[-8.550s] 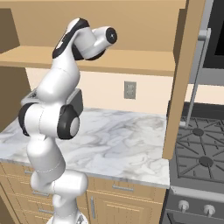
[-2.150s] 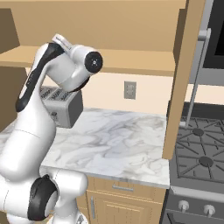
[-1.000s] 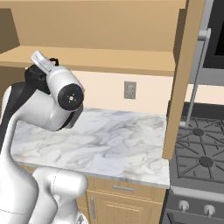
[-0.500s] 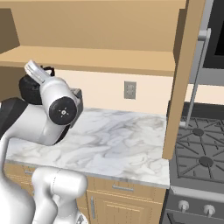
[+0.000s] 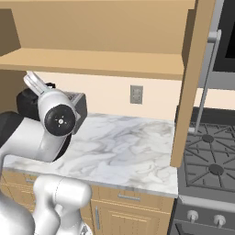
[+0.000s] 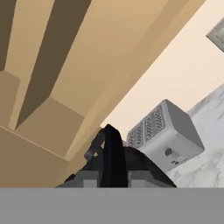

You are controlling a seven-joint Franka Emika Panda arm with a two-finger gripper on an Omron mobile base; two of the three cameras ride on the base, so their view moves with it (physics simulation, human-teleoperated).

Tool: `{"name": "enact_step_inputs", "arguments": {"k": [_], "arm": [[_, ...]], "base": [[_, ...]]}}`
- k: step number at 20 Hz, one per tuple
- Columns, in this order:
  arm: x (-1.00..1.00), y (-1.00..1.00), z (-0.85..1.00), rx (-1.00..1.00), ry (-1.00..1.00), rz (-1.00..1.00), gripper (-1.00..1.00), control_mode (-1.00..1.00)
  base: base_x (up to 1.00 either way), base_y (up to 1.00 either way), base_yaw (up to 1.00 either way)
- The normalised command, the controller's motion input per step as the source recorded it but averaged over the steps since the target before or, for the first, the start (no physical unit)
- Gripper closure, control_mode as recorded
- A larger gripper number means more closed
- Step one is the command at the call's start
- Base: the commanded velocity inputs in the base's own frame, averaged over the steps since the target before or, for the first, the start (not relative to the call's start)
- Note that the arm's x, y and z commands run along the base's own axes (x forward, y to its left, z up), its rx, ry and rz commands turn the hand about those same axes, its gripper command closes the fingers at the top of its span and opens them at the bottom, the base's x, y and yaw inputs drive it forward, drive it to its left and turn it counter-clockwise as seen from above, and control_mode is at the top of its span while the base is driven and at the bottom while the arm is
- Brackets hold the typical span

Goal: Open the cabinet, pick the kettle from the cabinet, and place it in the sink.

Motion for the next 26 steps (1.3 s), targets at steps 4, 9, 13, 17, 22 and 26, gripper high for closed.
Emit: {"name": "enact_step_inputs", "arguments": {"k": [4,9,13,17,22,26], "arm": [[-0.02,-0.02,-0.34,0.01,0.07,0.00,1.00,-1.00],[0.00,0.00,-0.39,0.05,0.00,0.00,1.00,-1.00],[0.02,0.00,-0.36,0.06,-0.02,0.00,1.00,-1.00],[0.13,0.00,-0.21,0.06,-0.02,0.00,1.00,-1.00],[0.14,0.04,-0.17,0.01,-0.03,0.00,1.00,-1.00],[0.08,0.10,-0.21,0.00,-0.09,0.00,1.00,-1.00]], "base": [[0.00,0.00,0.00],[0.00,0.00,0.00],[0.00,0.00,0.00],[0.00,0.00,0.00],[0.00,0.00,0.00],[0.00,0.00,0.00]]}}
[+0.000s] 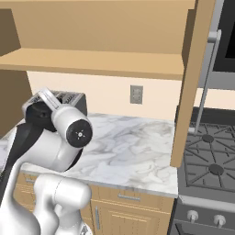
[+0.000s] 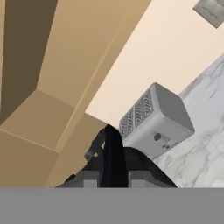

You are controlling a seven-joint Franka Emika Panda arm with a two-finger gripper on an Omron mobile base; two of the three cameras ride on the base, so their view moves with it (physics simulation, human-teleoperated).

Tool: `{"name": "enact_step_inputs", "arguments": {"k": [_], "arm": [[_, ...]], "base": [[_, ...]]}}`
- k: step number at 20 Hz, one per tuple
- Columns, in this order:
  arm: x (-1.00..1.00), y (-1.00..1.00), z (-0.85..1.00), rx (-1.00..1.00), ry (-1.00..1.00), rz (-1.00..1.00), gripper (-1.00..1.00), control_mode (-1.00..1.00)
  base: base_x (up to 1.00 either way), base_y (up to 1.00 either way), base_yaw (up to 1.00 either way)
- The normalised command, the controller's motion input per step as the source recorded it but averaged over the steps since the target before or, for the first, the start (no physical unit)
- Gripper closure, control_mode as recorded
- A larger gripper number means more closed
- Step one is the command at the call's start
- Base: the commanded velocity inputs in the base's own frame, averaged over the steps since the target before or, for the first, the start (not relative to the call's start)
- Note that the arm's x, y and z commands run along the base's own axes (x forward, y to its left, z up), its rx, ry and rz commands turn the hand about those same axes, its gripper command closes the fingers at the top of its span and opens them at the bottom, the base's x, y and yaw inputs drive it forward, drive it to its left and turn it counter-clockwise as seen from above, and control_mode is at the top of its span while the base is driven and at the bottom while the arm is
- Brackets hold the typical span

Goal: Open the cabinet, pick the kettle from the cabinet, and place it in the sink.

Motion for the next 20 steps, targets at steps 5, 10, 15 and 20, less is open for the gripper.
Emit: {"name": "enact_step_inputs", "arguments": {"k": [5,10,15,20], "arm": [[0.19,0.10,-0.19,0.00,-0.07,0.00,1.00,-1.00],[0.20,0.11,-0.16,-0.01,-0.08,0.00,1.00,-1.00],[0.16,0.11,-0.13,-0.05,-0.06,0.00,1.00,-1.00],[0.12,0.10,-0.11,-0.05,0.00,0.00,1.00,-1.00]], "base": [[0.00,0.00,0.00],[0.00,0.00,0.00],[0.00,0.00,0.00],[0.00,0.00,0.00]]}}
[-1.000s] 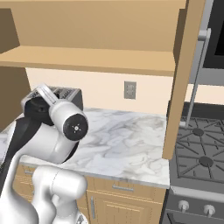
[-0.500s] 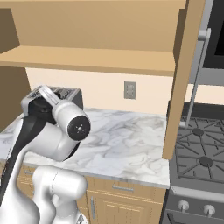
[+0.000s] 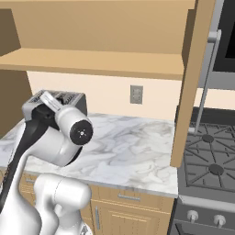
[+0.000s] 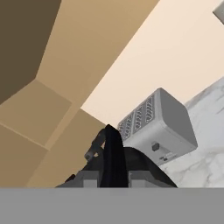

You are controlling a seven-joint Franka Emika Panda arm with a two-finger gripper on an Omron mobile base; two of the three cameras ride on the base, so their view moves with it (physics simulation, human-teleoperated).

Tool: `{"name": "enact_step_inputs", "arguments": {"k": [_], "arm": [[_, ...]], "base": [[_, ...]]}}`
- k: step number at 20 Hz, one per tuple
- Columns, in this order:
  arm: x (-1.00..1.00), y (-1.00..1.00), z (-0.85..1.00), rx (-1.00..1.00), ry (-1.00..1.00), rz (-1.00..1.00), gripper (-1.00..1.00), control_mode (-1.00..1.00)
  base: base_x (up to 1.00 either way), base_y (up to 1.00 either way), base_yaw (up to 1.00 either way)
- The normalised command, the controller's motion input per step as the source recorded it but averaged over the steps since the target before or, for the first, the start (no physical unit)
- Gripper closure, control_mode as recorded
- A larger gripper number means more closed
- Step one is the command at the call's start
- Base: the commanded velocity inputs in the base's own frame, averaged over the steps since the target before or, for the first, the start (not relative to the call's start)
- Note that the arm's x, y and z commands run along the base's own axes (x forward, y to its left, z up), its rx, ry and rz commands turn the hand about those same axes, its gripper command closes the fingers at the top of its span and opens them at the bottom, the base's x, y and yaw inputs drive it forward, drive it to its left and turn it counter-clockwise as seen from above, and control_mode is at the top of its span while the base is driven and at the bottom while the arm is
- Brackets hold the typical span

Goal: Open the cabinet, pick the kettle from the cabinet, and place it in the sink.

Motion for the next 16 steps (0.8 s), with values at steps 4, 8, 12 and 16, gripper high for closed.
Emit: {"name": "enact_step_inputs", "arguments": {"k": [4,8,12,16], "arm": [[0.12,0.17,-0.15,-0.16,-0.01,0.00,1.00,-1.00],[0.04,0.09,-0.04,-0.08,0.00,0.00,1.00,-1.00],[0.00,0.00,0.00,0.00,0.00,0.00,1.00,-1.00],[0.00,0.00,0.00,0.00,0.00,0.00,1.00,-1.00]], "base": [[0.00,0.00,0.00],[0.00,0.00,0.00],[0.00,0.00,0.00],[0.00,0.00,0.00]]}}
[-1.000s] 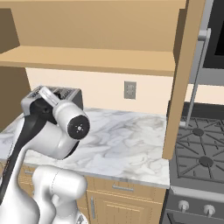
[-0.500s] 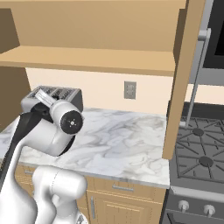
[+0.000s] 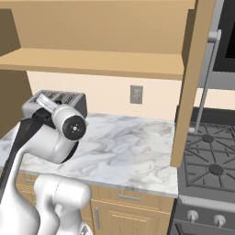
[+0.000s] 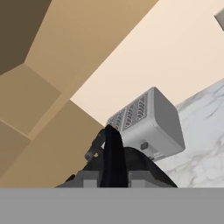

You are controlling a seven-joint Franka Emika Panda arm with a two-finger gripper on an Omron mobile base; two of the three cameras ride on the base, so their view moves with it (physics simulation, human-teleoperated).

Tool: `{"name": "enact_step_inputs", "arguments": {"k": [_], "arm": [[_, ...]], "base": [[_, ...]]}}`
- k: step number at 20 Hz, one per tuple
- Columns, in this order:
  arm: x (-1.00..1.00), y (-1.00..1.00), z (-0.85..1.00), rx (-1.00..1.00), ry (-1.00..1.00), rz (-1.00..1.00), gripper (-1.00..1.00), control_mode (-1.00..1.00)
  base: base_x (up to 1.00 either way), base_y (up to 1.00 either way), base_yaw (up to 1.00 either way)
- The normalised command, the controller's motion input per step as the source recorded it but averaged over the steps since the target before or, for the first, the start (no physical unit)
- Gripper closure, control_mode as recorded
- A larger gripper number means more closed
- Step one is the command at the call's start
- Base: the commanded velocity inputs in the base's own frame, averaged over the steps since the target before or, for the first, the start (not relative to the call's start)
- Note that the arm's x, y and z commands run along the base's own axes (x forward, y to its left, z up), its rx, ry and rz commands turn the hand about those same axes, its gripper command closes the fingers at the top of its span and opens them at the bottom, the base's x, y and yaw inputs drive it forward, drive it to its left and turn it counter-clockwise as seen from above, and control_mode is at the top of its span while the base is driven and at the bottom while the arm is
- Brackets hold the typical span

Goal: Open the cabinet, pick the kettle from the cabinet, and place it in the sink.

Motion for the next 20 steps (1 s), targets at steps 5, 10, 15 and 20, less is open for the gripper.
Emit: {"name": "enact_step_inputs", "arguments": {"k": [5,10,15,20], "arm": [[0.00,0.00,0.00,0.00,0.00,0.00,1.00,-1.00],[0.00,0.00,0.00,0.00,0.00,0.00,1.00,-1.00],[0.00,0.00,0.00,0.00,0.00,0.00,1.00,-1.00],[0.00,0.00,0.00,0.00,0.00,0.00,1.00,-1.00]], "base": [[0.00,0.00,0.00],[0.00,0.00,0.00],[0.00,0.00,0.00],[0.00,0.00,0.00]]}}
